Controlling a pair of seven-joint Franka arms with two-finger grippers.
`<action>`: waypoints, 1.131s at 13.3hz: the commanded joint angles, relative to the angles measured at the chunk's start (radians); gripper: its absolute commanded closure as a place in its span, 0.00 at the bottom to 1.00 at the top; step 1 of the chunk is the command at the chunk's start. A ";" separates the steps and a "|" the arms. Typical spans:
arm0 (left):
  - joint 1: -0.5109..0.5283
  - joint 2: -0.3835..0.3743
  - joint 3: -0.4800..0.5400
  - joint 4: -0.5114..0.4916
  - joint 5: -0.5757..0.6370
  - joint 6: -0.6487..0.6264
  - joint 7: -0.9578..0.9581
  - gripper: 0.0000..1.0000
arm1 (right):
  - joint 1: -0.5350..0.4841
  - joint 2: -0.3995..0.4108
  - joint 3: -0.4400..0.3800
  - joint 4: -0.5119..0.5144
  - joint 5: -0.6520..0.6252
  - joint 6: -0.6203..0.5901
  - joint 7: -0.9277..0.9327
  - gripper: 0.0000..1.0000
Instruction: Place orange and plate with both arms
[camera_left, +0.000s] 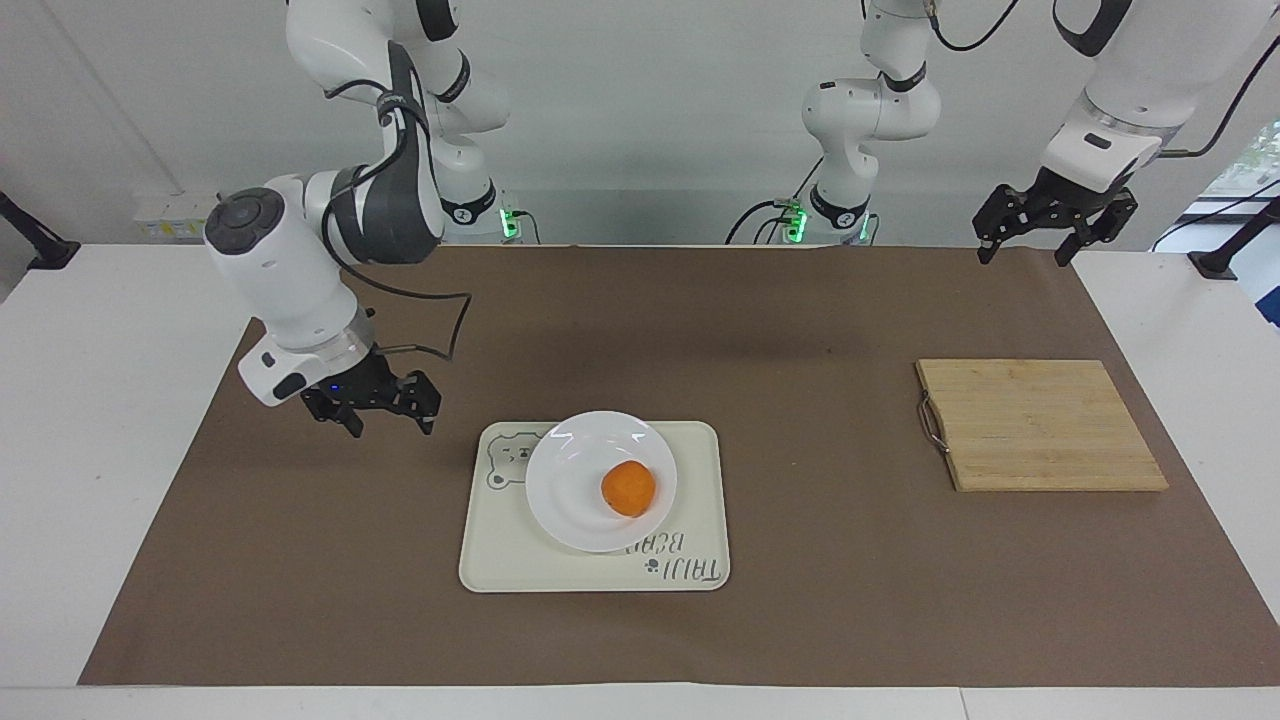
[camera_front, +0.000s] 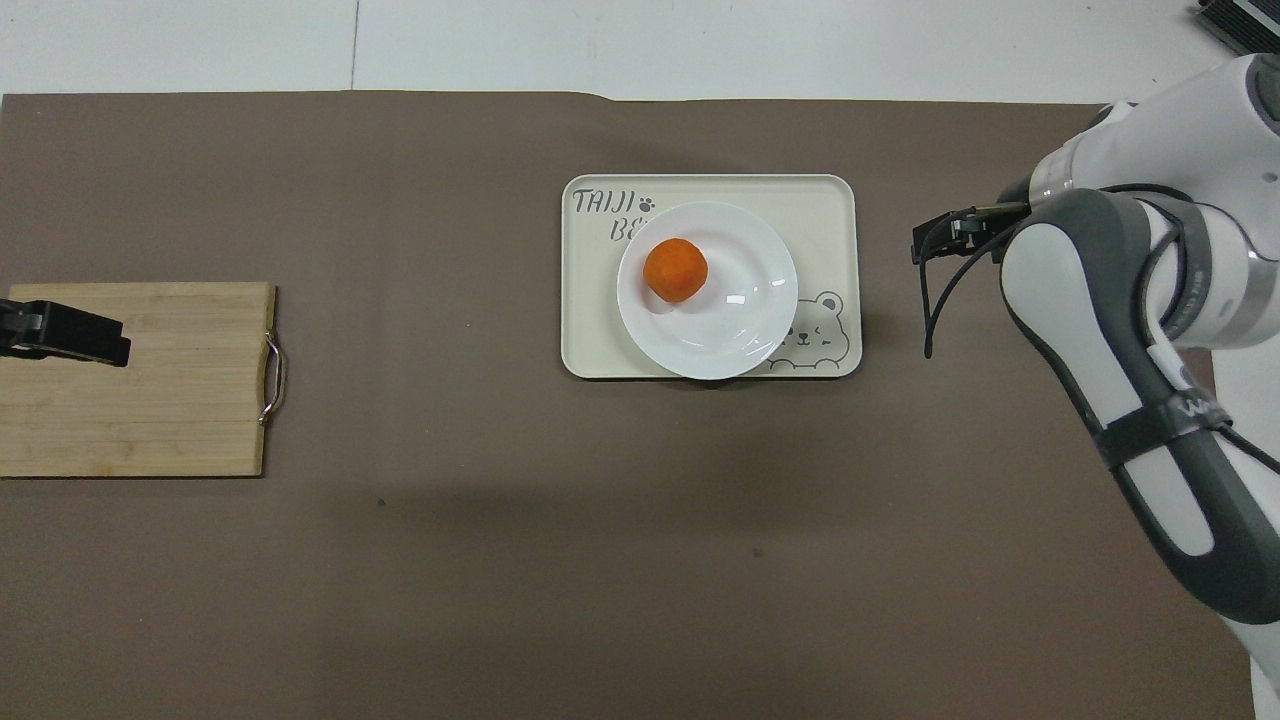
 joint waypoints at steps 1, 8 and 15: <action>0.008 -0.020 -0.007 -0.017 0.017 0.002 -0.001 0.00 | -0.019 -0.077 -0.001 -0.018 -0.047 -0.033 0.040 0.00; 0.008 -0.020 -0.007 -0.017 0.017 0.002 -0.001 0.00 | -0.065 -0.298 -0.016 -0.012 -0.047 -0.337 0.038 0.00; 0.008 -0.020 -0.007 -0.017 0.019 0.002 -0.001 0.00 | -0.050 -0.357 -0.004 -0.030 -0.039 -0.415 0.034 0.00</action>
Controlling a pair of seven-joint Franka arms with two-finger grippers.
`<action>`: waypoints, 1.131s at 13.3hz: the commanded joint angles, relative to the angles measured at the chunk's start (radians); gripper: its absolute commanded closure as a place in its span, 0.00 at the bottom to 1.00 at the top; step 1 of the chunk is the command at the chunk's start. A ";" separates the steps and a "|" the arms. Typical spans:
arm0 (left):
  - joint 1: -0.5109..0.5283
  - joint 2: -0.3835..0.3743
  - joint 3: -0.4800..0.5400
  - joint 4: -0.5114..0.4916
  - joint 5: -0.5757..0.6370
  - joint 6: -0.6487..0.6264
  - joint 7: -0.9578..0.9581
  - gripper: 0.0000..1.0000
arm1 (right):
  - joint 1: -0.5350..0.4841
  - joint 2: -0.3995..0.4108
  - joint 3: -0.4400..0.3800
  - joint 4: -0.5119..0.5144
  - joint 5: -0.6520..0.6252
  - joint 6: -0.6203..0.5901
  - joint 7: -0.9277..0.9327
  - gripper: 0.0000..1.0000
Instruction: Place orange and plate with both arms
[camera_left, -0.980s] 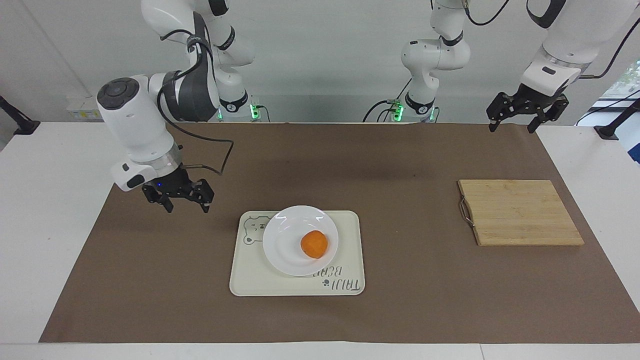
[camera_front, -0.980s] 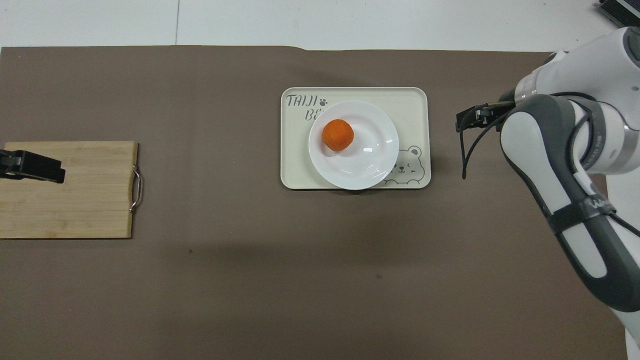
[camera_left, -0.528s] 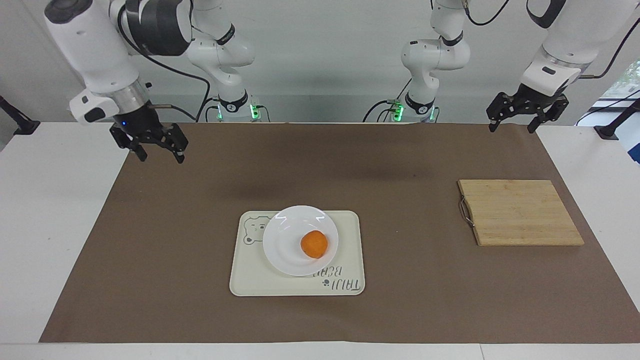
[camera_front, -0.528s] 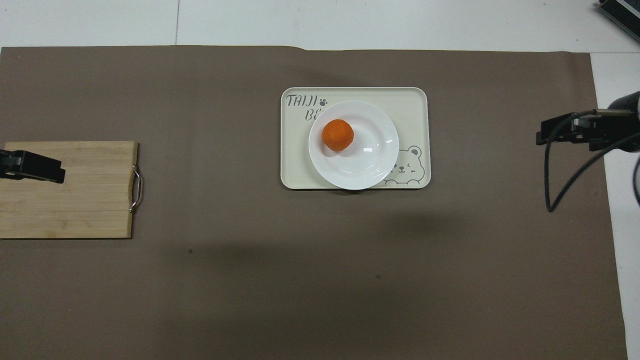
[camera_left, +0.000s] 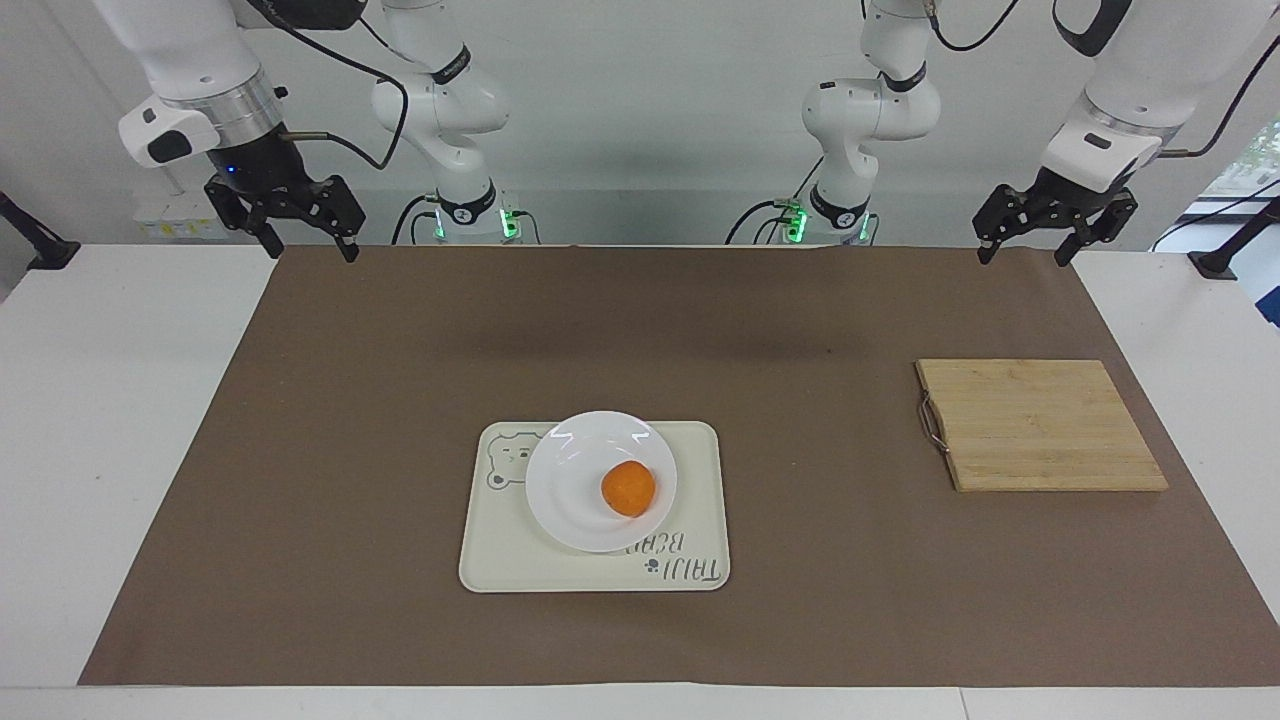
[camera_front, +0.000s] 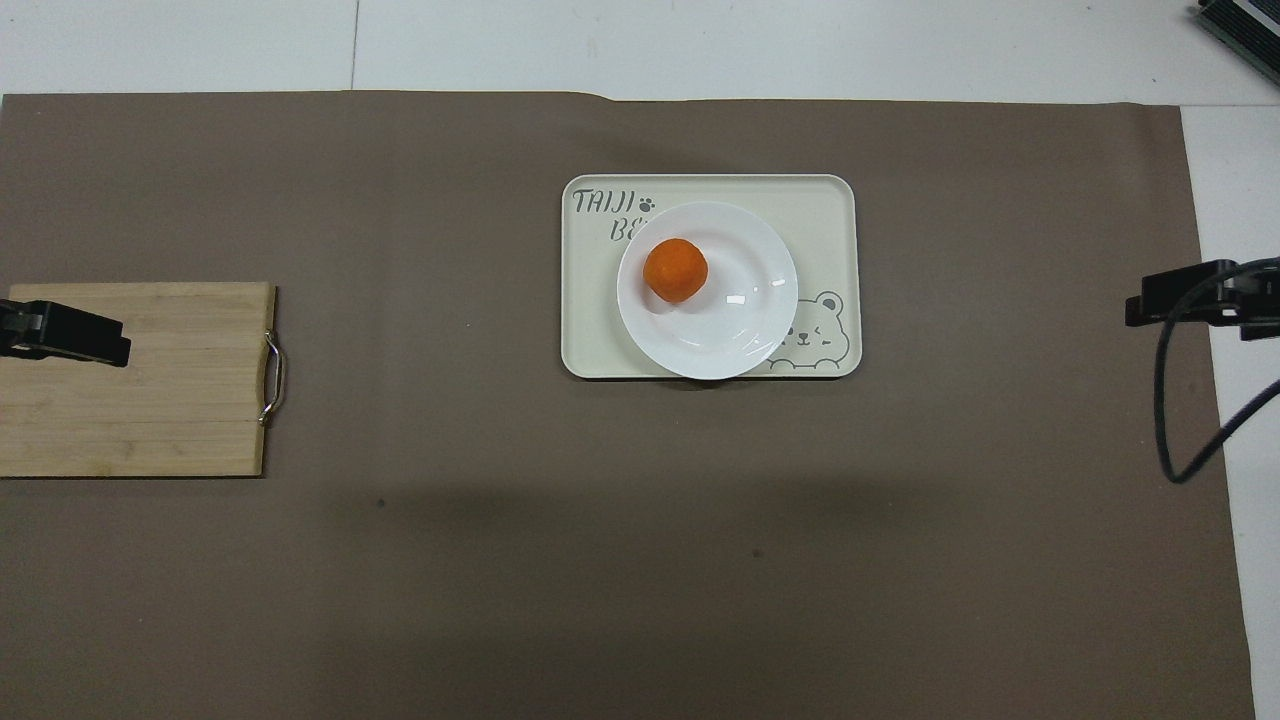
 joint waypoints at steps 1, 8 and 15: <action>0.008 -0.020 -0.007 -0.017 0.017 0.002 -0.001 0.00 | 0.015 -0.020 0.015 -0.025 -0.027 -0.033 0.016 0.00; 0.008 -0.020 -0.007 -0.017 0.019 0.002 -0.001 0.00 | 0.012 -0.023 0.014 -0.048 -0.044 -0.024 -0.017 0.00; 0.010 -0.001 -0.005 0.049 0.011 -0.033 -0.016 0.00 | 0.012 -0.049 0.014 -0.094 -0.051 -0.012 -0.021 0.00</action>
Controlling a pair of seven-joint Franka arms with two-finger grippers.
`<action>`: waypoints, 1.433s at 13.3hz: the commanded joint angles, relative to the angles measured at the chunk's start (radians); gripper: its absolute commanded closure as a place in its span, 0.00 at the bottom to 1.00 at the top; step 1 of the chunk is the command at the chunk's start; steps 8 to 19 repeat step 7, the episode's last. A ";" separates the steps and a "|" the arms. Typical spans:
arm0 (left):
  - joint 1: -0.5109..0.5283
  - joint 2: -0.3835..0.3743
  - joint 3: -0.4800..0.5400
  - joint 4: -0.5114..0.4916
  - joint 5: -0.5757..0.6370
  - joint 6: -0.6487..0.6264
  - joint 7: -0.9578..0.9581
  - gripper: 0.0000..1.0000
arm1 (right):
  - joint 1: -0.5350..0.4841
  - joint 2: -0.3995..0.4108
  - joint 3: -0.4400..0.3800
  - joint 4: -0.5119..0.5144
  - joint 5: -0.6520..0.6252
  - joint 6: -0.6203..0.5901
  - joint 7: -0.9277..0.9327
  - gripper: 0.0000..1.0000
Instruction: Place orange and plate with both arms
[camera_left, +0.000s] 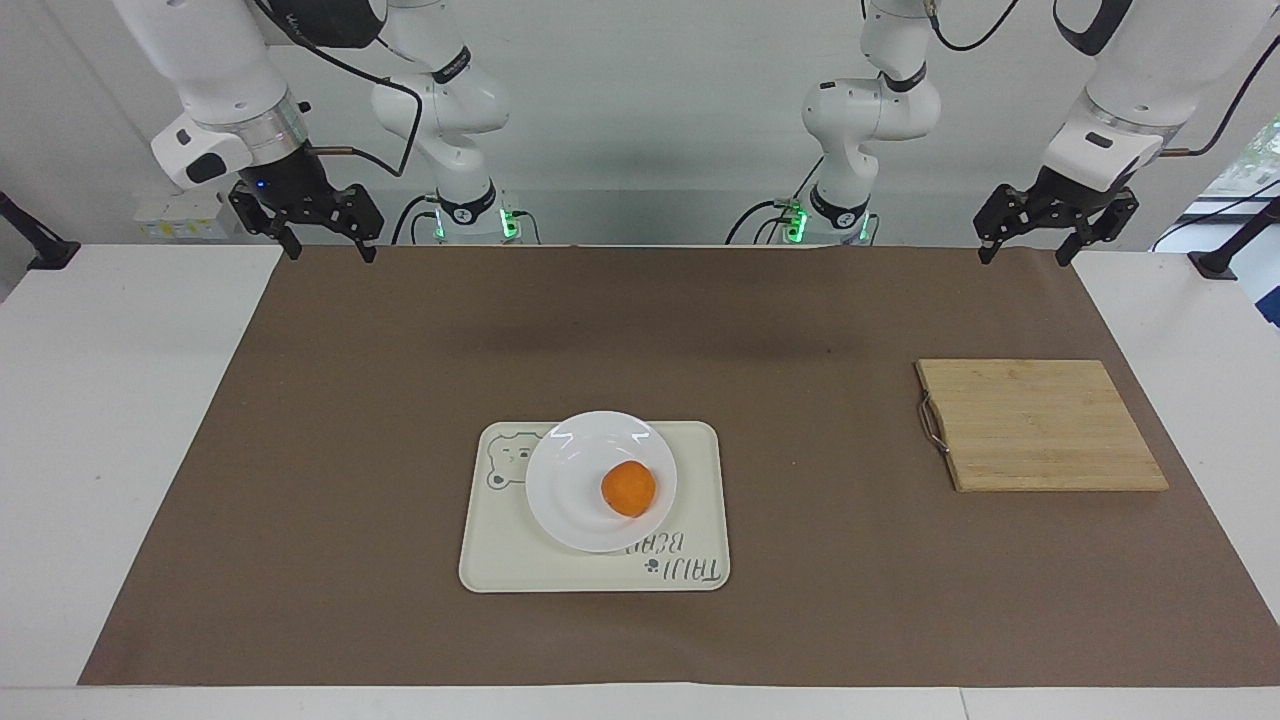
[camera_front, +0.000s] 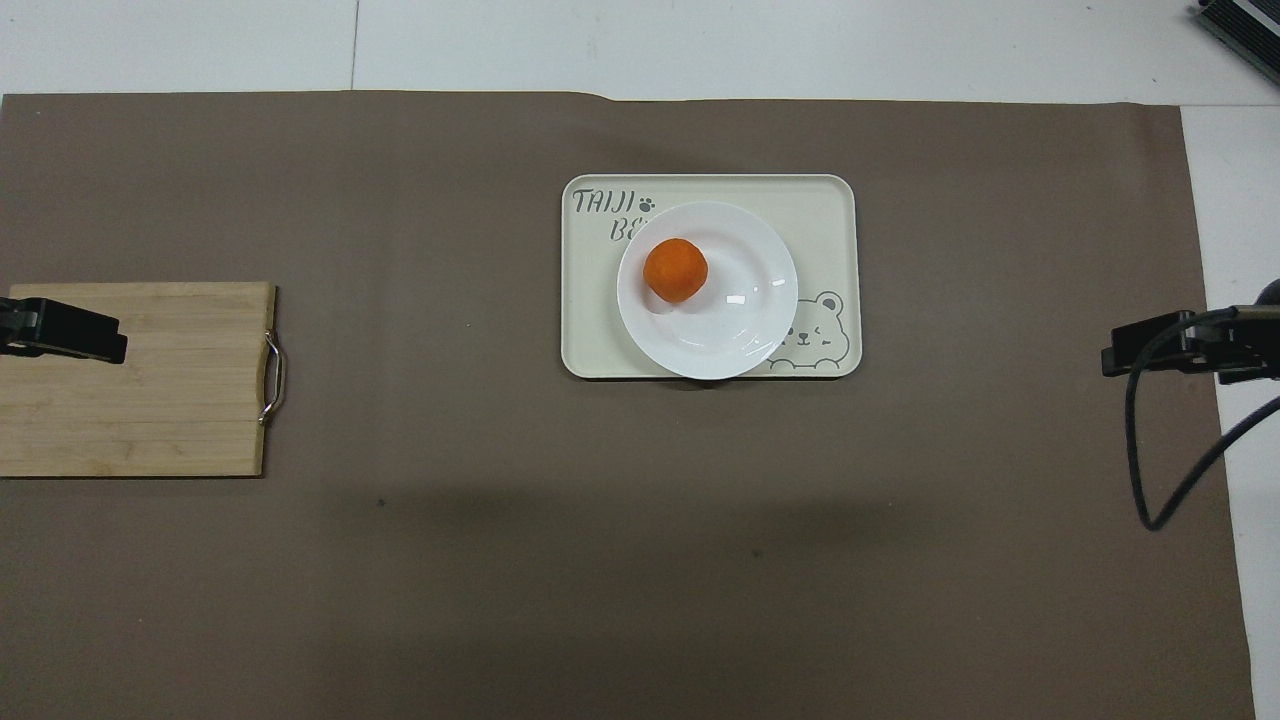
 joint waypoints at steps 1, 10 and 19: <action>0.011 0.008 -0.003 0.034 0.000 -0.048 -0.009 0.00 | -0.001 -0.030 0.004 -0.038 -0.020 0.020 -0.014 0.00; 0.047 0.010 -0.003 0.044 -0.042 -0.039 -0.011 0.00 | 0.000 -0.024 0.004 0.028 -0.035 -0.021 -0.023 0.00; 0.047 0.010 -0.003 0.044 -0.042 -0.039 -0.011 0.00 | 0.000 -0.024 0.004 0.028 -0.035 -0.021 -0.023 0.00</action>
